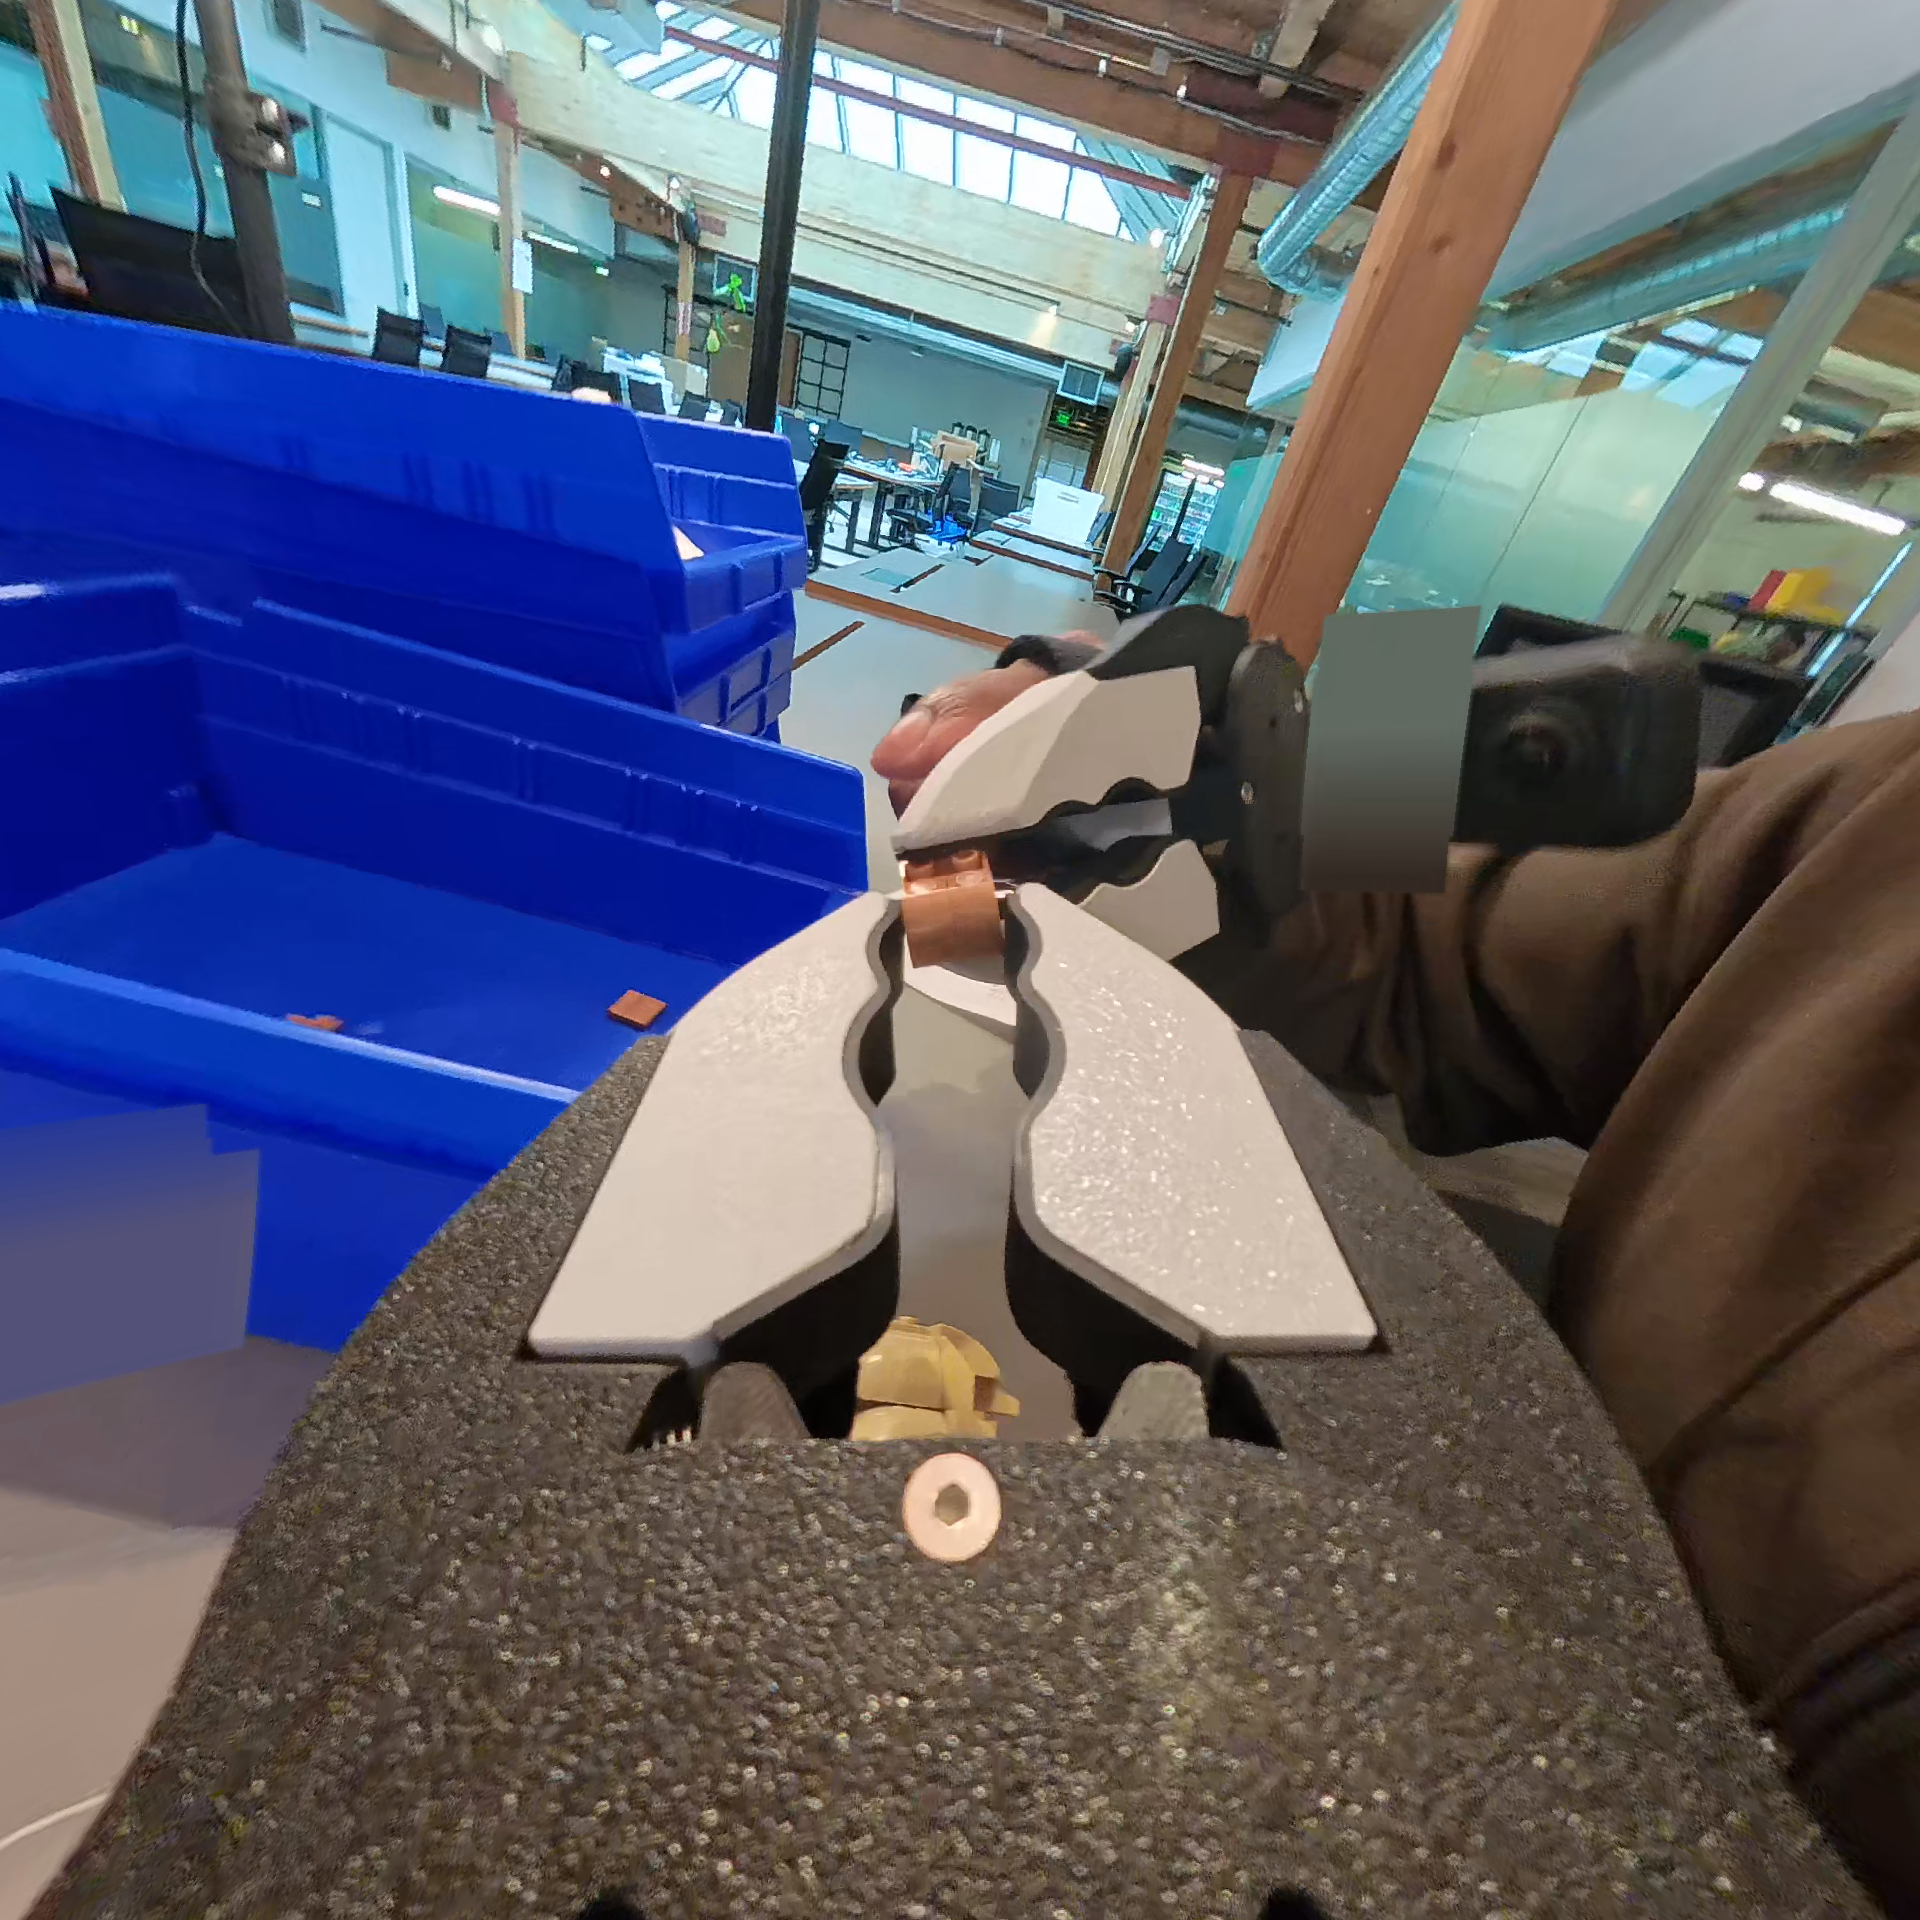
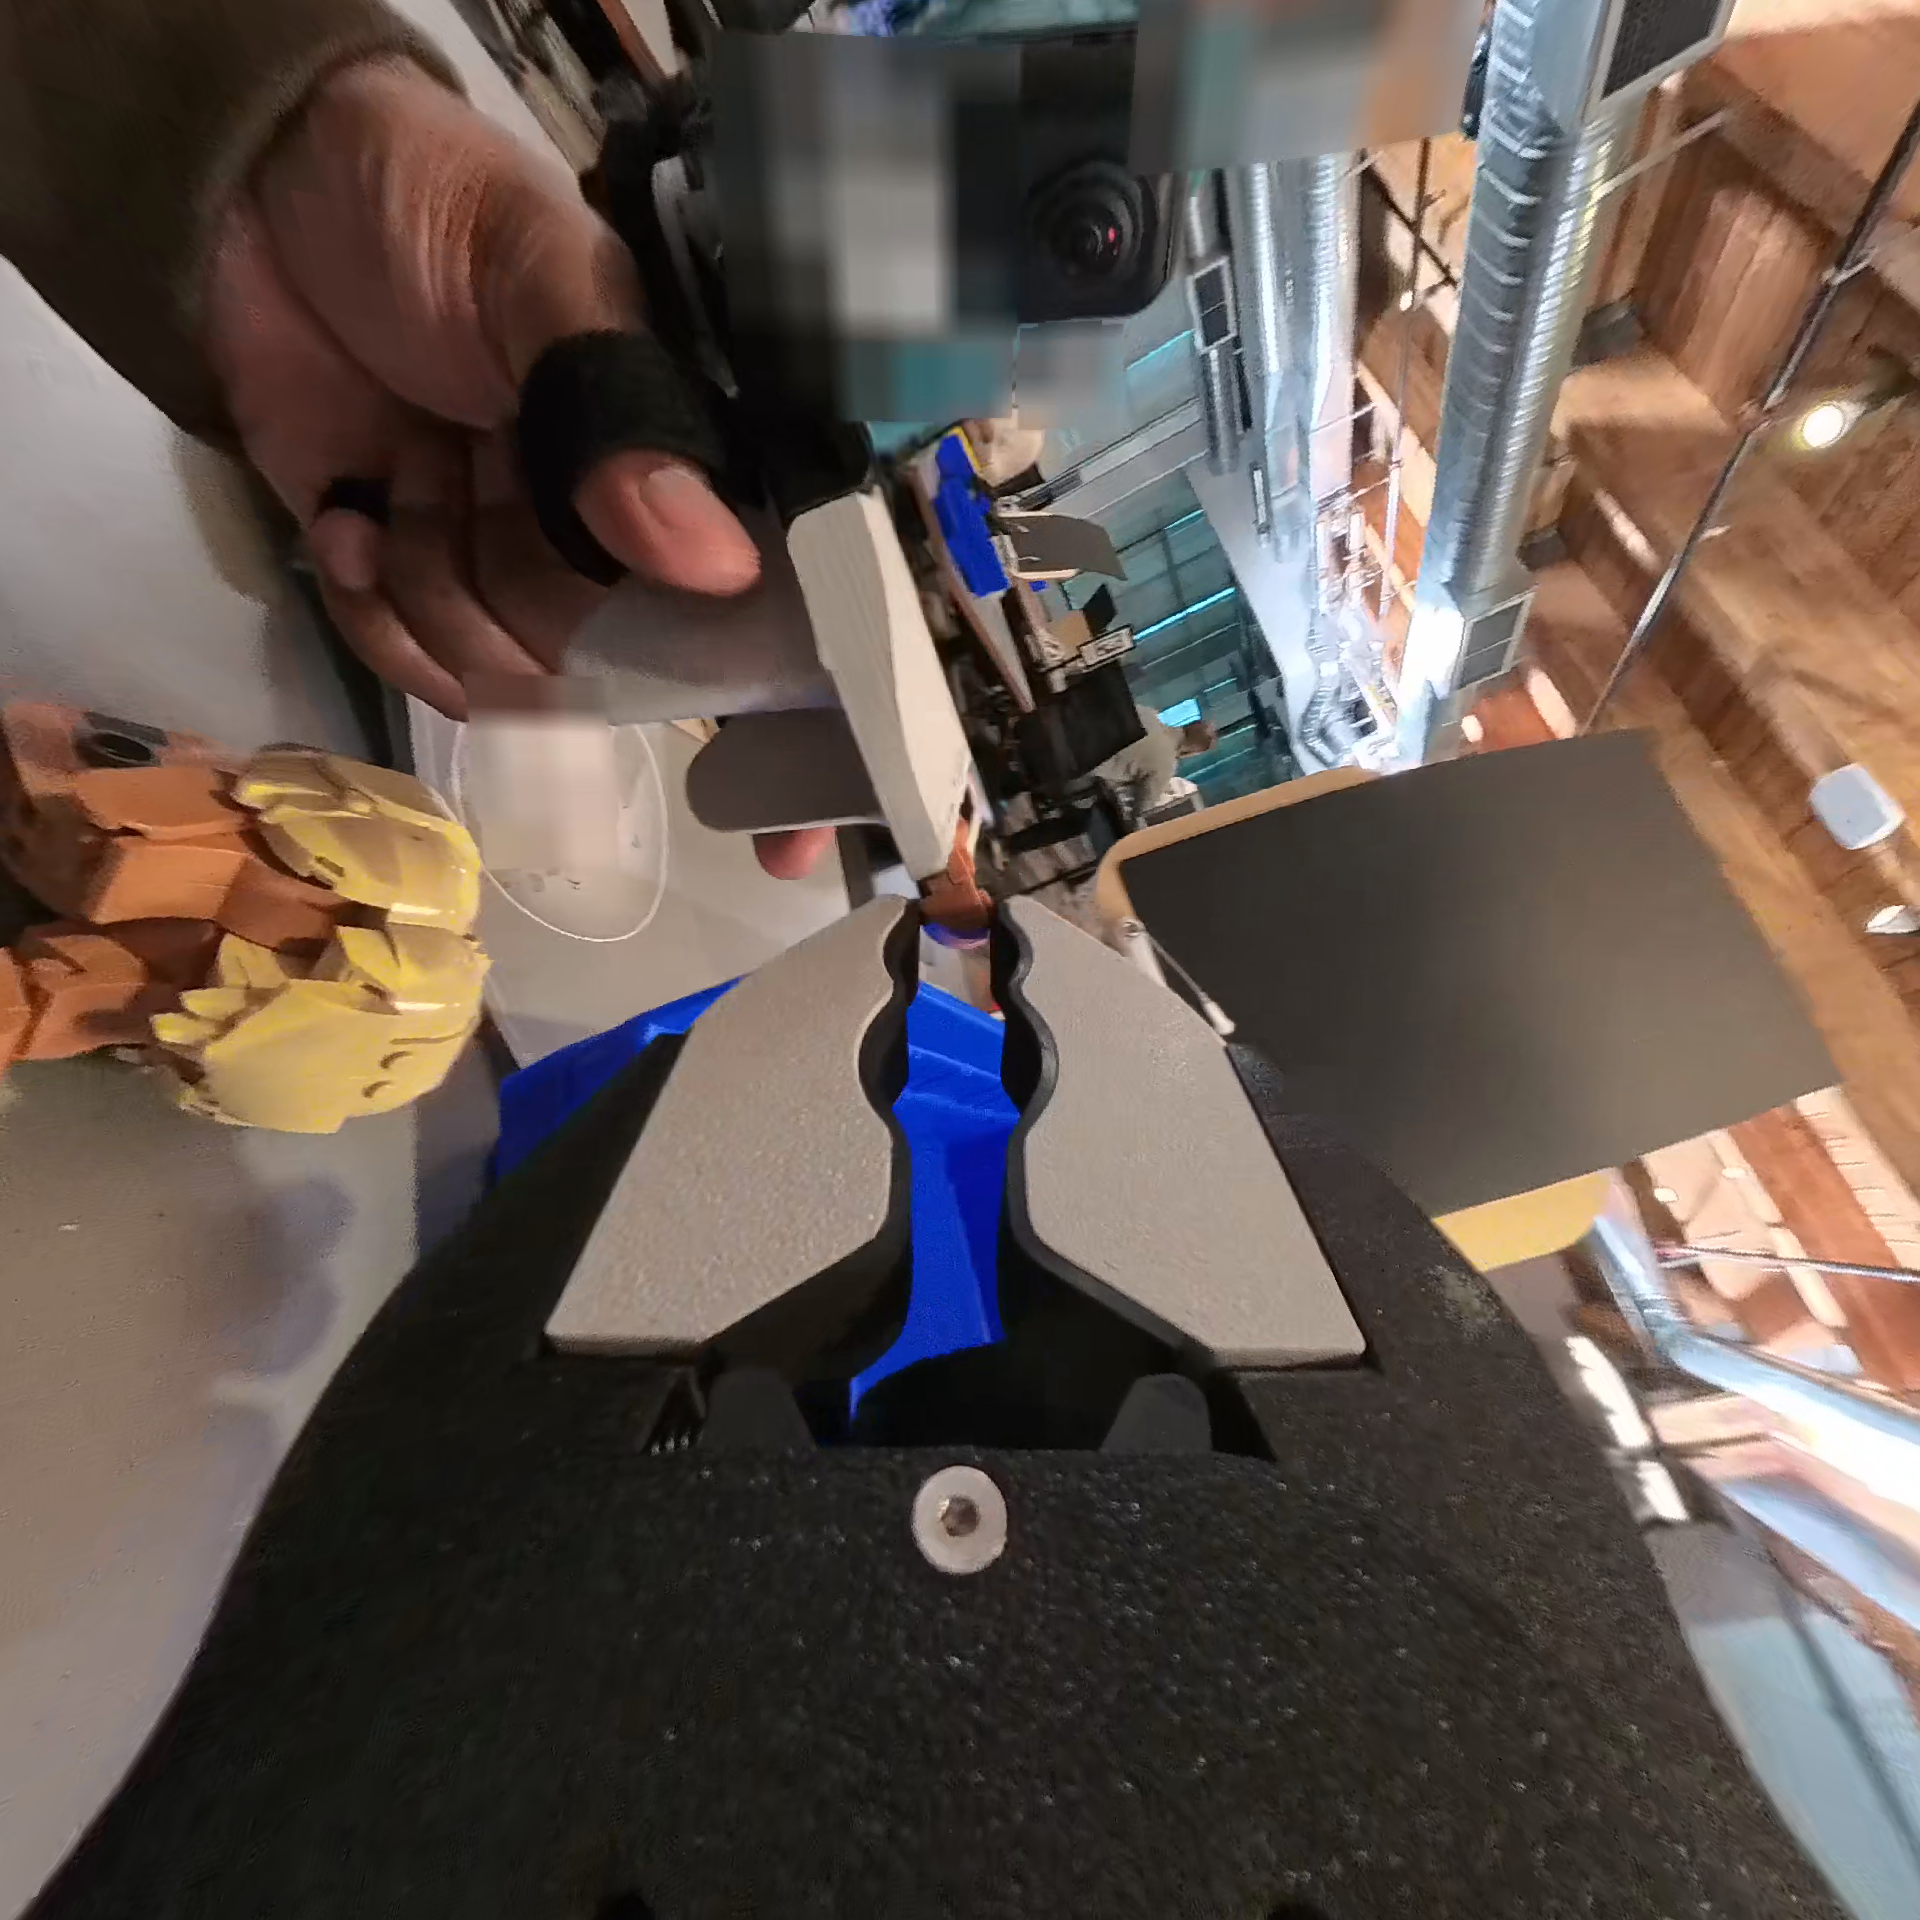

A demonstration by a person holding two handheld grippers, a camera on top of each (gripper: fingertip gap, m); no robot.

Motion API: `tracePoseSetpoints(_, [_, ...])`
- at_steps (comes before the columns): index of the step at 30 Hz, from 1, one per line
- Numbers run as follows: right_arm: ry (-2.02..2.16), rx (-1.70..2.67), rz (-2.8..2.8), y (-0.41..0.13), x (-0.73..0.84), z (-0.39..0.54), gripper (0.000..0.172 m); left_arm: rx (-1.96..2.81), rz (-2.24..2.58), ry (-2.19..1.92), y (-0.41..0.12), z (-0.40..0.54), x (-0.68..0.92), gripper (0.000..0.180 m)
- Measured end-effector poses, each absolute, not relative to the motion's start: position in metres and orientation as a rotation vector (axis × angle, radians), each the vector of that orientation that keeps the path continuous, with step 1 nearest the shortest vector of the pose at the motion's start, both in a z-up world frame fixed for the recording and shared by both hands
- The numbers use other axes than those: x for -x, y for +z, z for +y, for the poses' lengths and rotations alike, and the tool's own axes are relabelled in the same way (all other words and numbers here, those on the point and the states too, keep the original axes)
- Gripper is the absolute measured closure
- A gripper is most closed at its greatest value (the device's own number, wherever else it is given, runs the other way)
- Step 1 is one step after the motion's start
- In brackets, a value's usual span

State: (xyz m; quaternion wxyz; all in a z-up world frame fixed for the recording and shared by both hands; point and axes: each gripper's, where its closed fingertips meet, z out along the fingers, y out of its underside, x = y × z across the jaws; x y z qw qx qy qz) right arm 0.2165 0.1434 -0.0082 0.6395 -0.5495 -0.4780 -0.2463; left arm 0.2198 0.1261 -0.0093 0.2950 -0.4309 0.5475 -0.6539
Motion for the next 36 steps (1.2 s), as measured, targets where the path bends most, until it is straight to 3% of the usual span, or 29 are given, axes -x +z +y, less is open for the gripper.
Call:
tracePoseSetpoints(11, [-0.209, 1.532, -1.025, -0.015, -0.214, 0.138, 0.160, 0.673, 1.656, -1.018, -0.016, 0.130, -0.209, 0.156])
tracePoseSetpoints(20, [-0.126, 1.564, -1.076, -0.019, -0.204, 0.130, 0.160, 0.542, 1.678, -0.864, -0.019, 0.123, -0.207, 0.170])
tracePoseSetpoints(27, [-0.471, 1.517, -1.103, -0.019, -0.217, 0.141, 0.160, 0.537, 1.667, -0.511, -0.019, 0.134, -0.214, 0.161])
tracePoseSetpoints(32, [-0.693, 1.503, -1.120, -0.023, -0.220, 0.146, 0.160, 0.495, 1.630, -0.078, -0.023, 0.148, -0.220, 0.161])
tracePoseSetpoints(36, [-0.748, 1.478, -1.133, -0.020, -0.215, 0.145, 0.160, 0.488, 1.617, 0.038, -0.023, 0.150, -0.221, 0.167])
